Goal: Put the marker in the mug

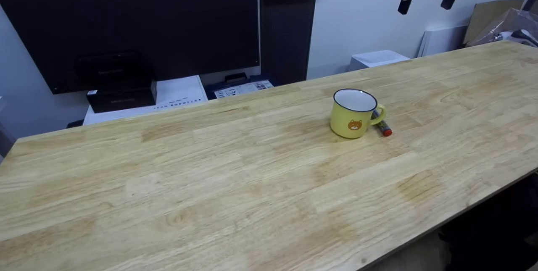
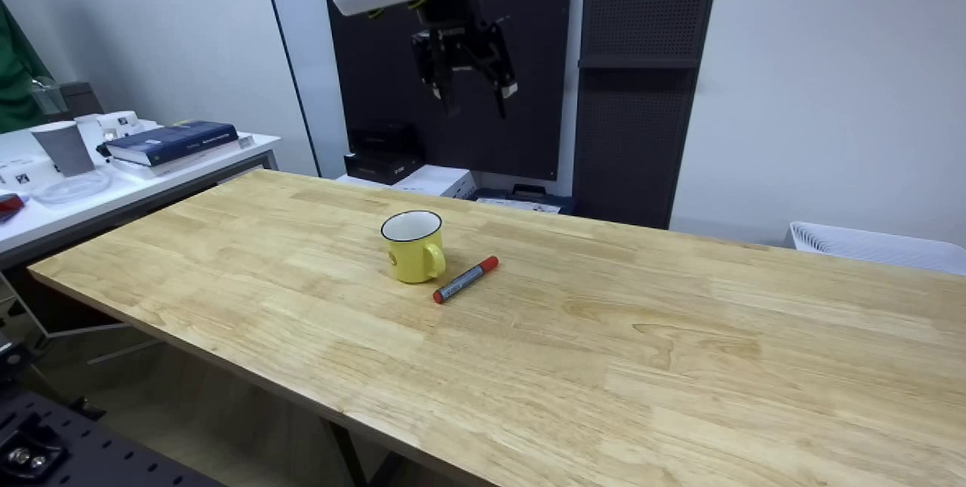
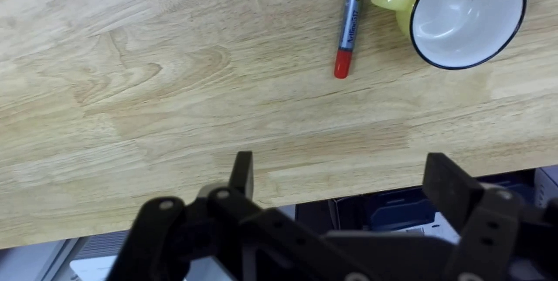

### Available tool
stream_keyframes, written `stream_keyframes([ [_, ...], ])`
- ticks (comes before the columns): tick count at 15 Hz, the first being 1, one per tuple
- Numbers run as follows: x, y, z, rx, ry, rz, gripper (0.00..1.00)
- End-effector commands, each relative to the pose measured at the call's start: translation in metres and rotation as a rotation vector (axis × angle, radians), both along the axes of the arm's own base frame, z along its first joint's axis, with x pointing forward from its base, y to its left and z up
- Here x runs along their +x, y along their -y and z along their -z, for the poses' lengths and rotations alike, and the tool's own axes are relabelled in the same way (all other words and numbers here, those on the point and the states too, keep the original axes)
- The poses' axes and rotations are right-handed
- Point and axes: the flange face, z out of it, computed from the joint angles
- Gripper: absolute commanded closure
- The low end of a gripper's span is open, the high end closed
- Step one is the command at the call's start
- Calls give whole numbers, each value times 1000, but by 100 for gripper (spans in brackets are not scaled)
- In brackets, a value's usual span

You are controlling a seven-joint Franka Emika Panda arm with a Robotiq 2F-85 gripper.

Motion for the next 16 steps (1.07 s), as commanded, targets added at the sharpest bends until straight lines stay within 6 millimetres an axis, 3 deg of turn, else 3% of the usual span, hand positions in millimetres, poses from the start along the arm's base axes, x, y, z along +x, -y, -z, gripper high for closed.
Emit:
stream_keyframes([
  [1, 13, 11, 25, 53, 70, 50, 0],
  [4, 25, 11, 57, 126, 111, 102, 0],
  [8, 27, 16, 93, 141, 33, 177, 0],
  [9, 26, 22, 98, 122, 18, 201, 0],
  [10, 17, 14, 94, 135, 34, 147, 0],
  [16, 23, 21, 108, 142, -2, 168, 0],
])
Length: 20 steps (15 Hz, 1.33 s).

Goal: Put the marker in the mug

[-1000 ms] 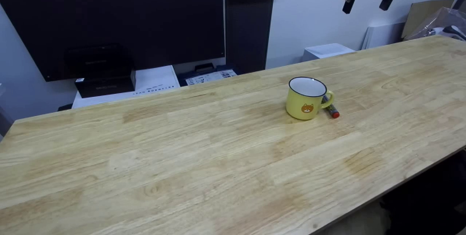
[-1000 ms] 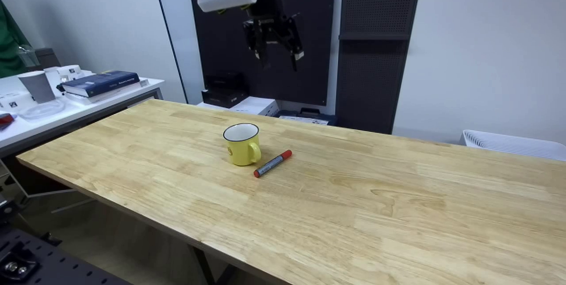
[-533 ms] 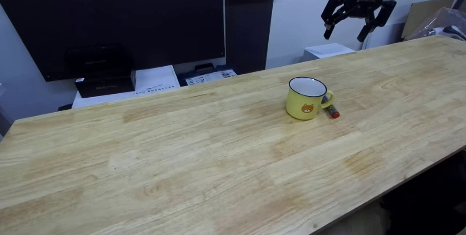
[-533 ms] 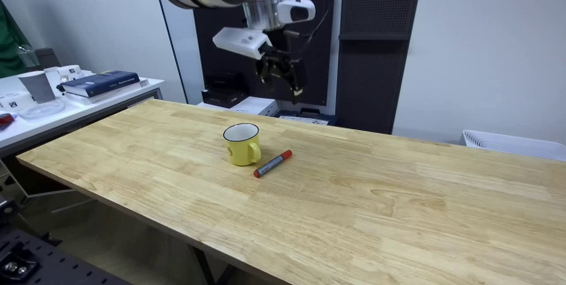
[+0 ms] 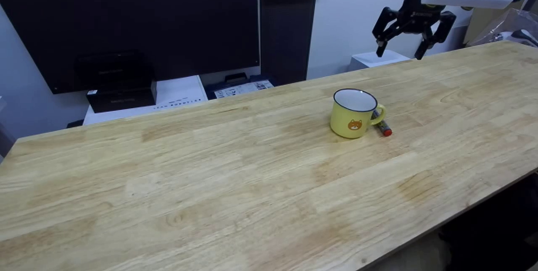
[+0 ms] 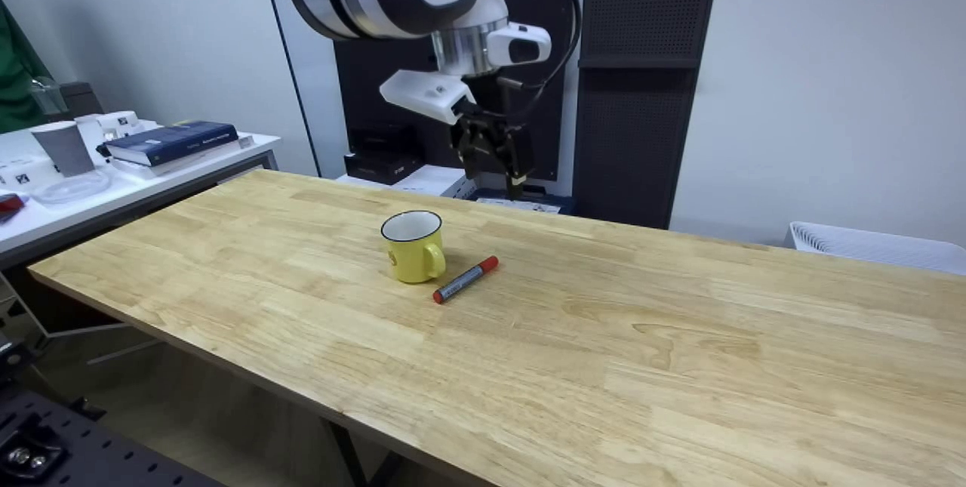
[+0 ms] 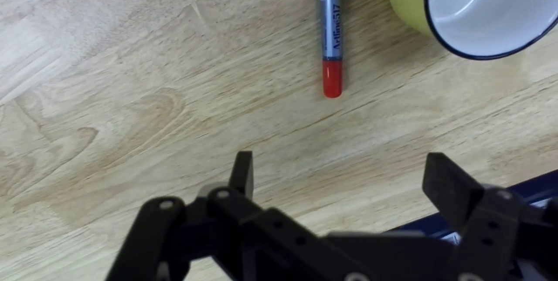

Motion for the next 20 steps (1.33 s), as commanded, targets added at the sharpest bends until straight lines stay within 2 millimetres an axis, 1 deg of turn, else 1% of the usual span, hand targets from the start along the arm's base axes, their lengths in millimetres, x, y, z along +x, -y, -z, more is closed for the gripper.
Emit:
stream_keyframes([
  [1, 4, -5, 9, 42, -36, -11, 0],
  [4, 1, -8, 28, 64, -90, 6, 0],
  [8, 0, -2, 51, 59, -109, 44, 0],
  [16, 15, 16, 101, 120, -136, 96, 0],
  [20, 23, 16, 119, 134, -154, 92, 0],
])
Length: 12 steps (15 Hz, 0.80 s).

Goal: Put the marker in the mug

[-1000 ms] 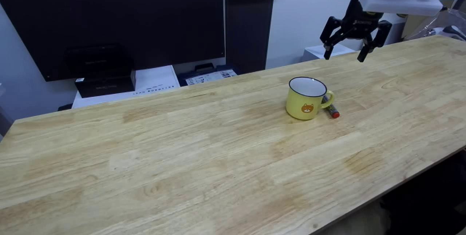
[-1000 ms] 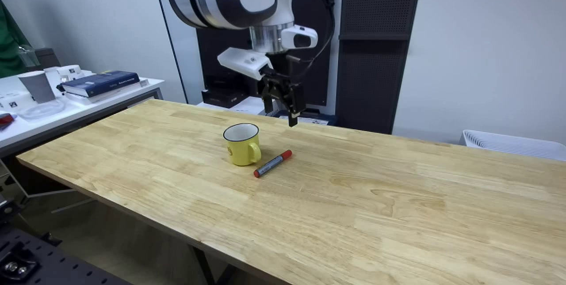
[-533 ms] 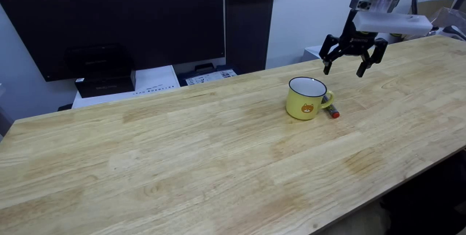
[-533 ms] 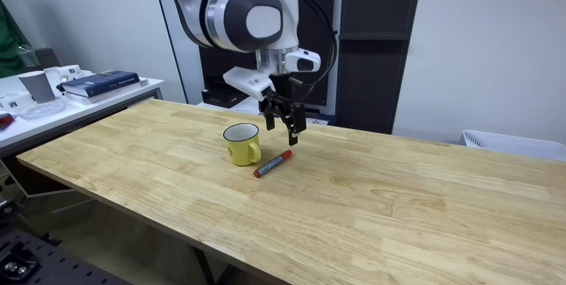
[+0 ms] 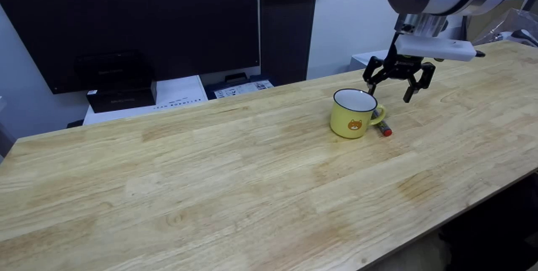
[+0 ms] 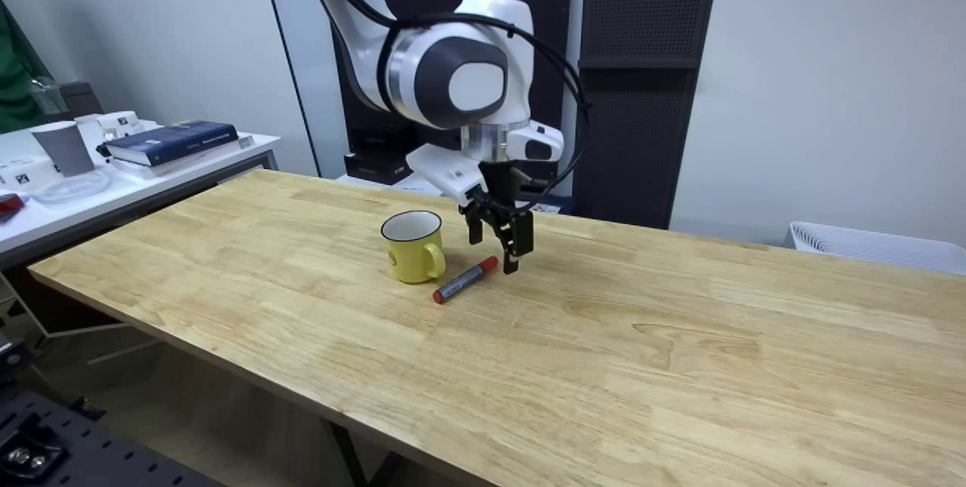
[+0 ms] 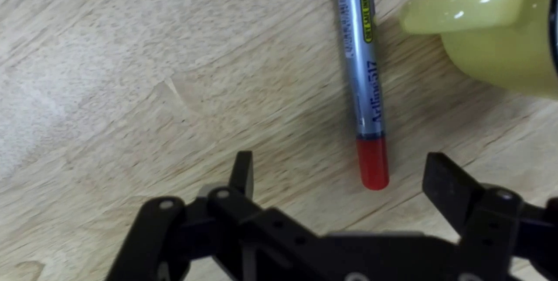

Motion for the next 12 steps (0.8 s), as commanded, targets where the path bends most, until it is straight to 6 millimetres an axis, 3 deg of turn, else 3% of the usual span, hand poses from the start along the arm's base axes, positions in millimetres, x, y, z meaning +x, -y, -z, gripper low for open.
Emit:
stream_keyframes([
  [1, 16, -1, 13, 28, -11, 1, 0],
  [5, 23, -11, 23, 47, -31, -25, 0],
  [6, 24, -13, 25, 50, -35, -35, 10],
  [7, 25, -15, 26, 56, -37, -37, 27],
  [12, 26, -18, 27, 65, -38, -49, 63],
])
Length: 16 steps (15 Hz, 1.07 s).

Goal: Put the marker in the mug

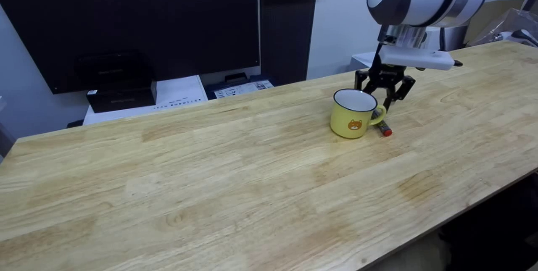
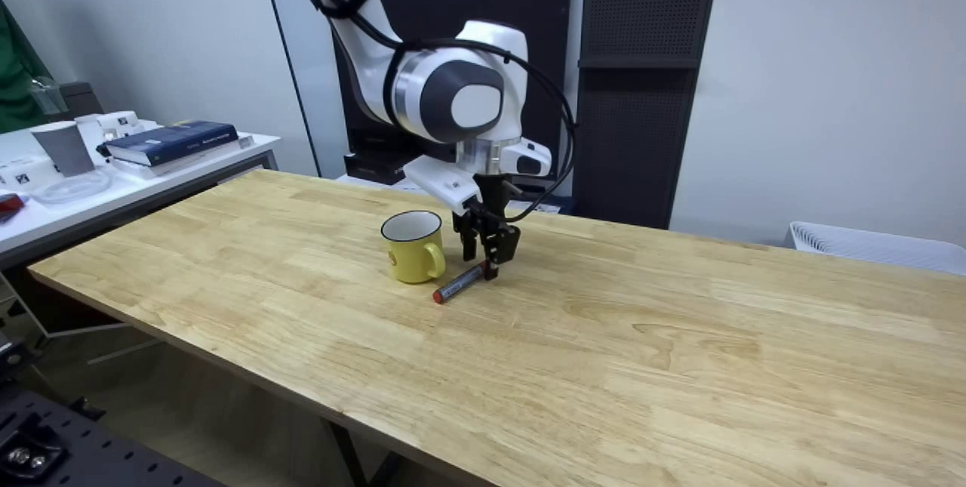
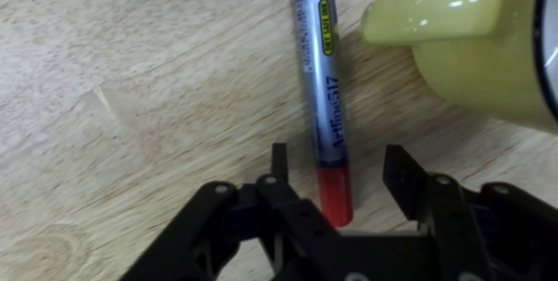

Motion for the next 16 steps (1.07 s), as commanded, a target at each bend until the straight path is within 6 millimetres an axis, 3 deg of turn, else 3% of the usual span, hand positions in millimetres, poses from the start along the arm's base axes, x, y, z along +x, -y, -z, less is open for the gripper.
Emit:
stream_keyframes([
  [1, 7, 1, -1, 21, -1, -4, 69],
  [5, 5, 1, 0, 25, -7, -11, 97],
  [6, 5, 1, 0, 26, -8, -12, 99],
  [11, 0, 3, -24, -1, 27, -9, 95],
  [16, 0, 4, -85, -107, 126, -9, 95],
])
